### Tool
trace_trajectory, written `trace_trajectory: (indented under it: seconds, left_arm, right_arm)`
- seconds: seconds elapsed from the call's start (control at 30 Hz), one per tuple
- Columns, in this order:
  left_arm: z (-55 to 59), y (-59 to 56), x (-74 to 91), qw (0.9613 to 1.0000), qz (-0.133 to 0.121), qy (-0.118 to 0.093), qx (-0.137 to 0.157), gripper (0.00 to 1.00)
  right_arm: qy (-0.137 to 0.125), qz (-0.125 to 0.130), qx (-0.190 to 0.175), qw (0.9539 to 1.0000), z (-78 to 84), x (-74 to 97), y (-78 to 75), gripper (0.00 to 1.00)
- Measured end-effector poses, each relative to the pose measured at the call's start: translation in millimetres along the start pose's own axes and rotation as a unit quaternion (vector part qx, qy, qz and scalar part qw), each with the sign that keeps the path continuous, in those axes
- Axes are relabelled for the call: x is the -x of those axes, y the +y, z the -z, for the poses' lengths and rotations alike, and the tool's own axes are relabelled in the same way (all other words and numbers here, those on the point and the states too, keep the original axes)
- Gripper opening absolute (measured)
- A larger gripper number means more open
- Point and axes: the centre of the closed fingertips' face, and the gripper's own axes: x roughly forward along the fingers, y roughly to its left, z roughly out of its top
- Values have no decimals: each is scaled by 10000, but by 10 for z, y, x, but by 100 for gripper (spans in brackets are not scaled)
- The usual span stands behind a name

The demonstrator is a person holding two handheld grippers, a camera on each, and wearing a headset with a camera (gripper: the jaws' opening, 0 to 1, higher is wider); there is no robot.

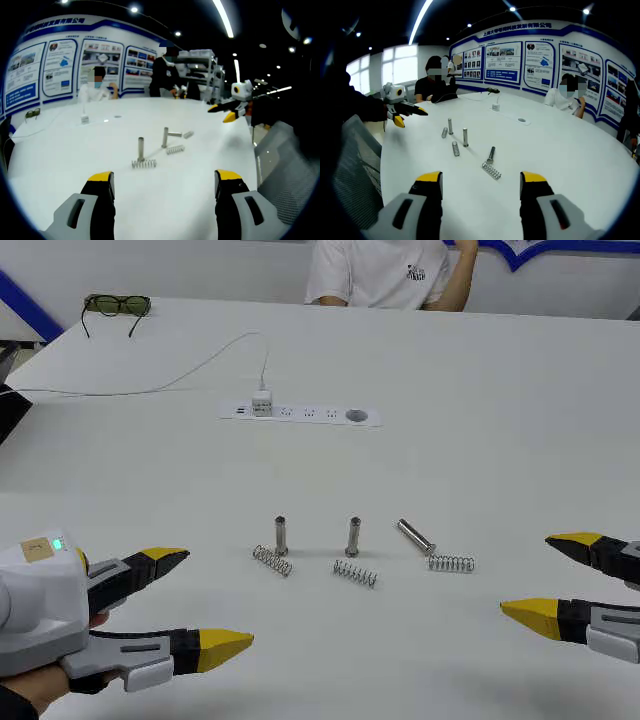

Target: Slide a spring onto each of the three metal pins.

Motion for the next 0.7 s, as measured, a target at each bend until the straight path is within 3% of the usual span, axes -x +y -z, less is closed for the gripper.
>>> trace_trajectory:
  seconds: [0.7]
  left_arm:
    - [11, -3, 0, 10000, -21, 52, 5, 82]
  right_arm:
    - [58, 75, -64, 9999, -14, -14, -76, 58]
